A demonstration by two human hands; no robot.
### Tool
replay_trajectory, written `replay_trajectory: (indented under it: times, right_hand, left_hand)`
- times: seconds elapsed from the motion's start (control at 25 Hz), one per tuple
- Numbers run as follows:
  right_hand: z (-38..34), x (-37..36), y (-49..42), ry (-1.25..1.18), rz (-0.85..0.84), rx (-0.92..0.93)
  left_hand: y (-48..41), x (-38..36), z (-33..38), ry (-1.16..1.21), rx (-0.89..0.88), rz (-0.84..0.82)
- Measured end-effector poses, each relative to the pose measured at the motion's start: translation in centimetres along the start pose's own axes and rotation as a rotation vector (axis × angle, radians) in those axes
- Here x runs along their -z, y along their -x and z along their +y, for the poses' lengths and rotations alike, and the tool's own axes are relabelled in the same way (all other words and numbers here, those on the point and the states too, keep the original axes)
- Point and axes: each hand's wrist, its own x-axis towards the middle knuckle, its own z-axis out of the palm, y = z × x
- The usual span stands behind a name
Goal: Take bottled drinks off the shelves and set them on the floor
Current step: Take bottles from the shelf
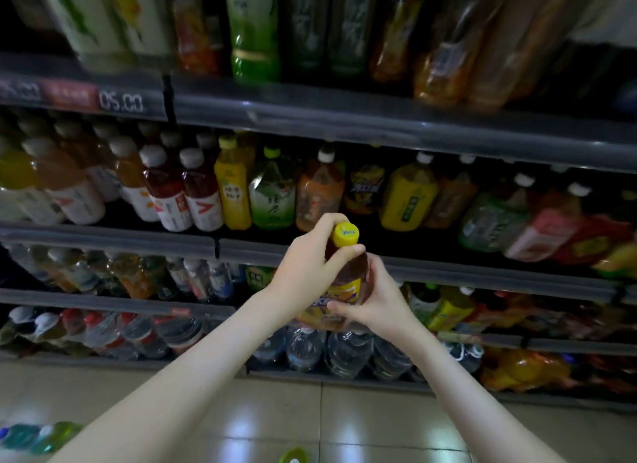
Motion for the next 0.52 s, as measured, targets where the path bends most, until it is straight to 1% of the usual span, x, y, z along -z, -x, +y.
replay_trajectory:
  times: [0.12, 0.2, 0.24, 0.28, 0.4, 0.44, 0.52]
  right_hand:
    - [-0.5, 3.2, 0.3, -0.023, 0.133, 0.057]
    - [0.2, 5.1, -0.7, -0.084, 0.219, 0.070]
    - [0.6, 5.9, -1.6, -0.096, 0.263, 0.083]
    - [1.2, 6.4, -2.8, -0.085, 0.301, 0.102]
    - [3.5, 7.2, -7.2, -0.017, 0.353, 0.109]
    - [4.3, 7.2, -8.7, -0.014, 0.351, 0.096]
    - [5.9, 7.0, -11.4, -0.022, 0.332, 0.073]
  left_hand:
    - [-1.8, -1.4, 1.6, 0.049, -0.072, -0.071]
    - [-3.2, -2.7, -0.1, 0.002, -0.115, -0.042]
    - [-3.9, -3.5, -1.8, -0.059, -0.122, -0.002]
    - [-4.6, -4.3, -3.8, -0.154, -0.102, 0.056]
    - [-7.0, -6.9, -9.3, -0.449, 0.077, 0.263]
    - [-8.0, -7.4, -10.5, -0.519, 0.132, 0.308]
    - [-9.6, -8.1, -12.4, -0.558, 0.193, 0.358]
